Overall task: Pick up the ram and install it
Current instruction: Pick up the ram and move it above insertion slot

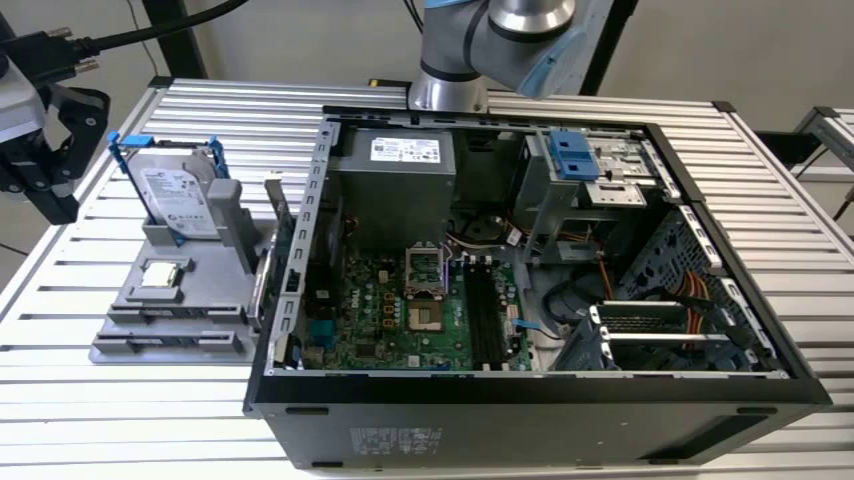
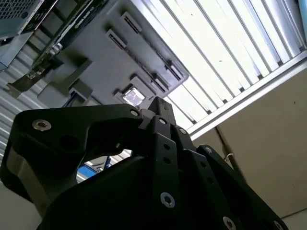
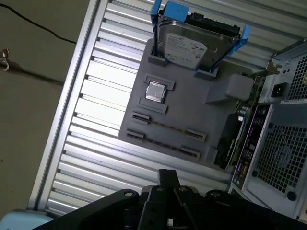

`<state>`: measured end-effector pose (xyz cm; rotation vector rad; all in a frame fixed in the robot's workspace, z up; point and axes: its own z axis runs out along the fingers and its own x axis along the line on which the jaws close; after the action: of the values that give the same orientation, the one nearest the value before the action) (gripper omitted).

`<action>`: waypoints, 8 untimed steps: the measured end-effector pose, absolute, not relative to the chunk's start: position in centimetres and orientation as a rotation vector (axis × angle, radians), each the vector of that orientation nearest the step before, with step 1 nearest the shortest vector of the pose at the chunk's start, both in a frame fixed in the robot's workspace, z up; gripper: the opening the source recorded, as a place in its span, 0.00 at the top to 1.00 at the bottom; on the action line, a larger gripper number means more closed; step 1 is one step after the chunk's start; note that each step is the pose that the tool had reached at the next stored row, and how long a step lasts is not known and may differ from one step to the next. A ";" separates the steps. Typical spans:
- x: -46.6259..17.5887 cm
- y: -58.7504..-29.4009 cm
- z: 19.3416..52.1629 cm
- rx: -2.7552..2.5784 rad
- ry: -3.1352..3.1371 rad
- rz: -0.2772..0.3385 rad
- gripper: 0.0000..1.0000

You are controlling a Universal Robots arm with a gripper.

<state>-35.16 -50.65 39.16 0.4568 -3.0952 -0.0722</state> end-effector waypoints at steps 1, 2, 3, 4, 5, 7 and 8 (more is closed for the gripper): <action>-35.2 -50.6 39.2 0.465 -3.094 -0.072 1.00; -35.2 -50.6 39.2 0.474 -3.092 -0.072 1.00; -35.2 -50.6 39.2 0.483 -3.091 -0.072 1.00; -35.2 -50.6 39.2 0.491 -3.089 -0.072 1.00; -35.2 -50.7 39.2 0.500 -3.088 -0.072 1.00; -35.2 -50.6 39.2 0.516 -3.085 -0.072 1.00; -35.2 -50.7 39.2 0.525 -3.083 -0.072 1.00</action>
<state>-35.16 -50.65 39.16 0.5250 -3.0833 -0.0717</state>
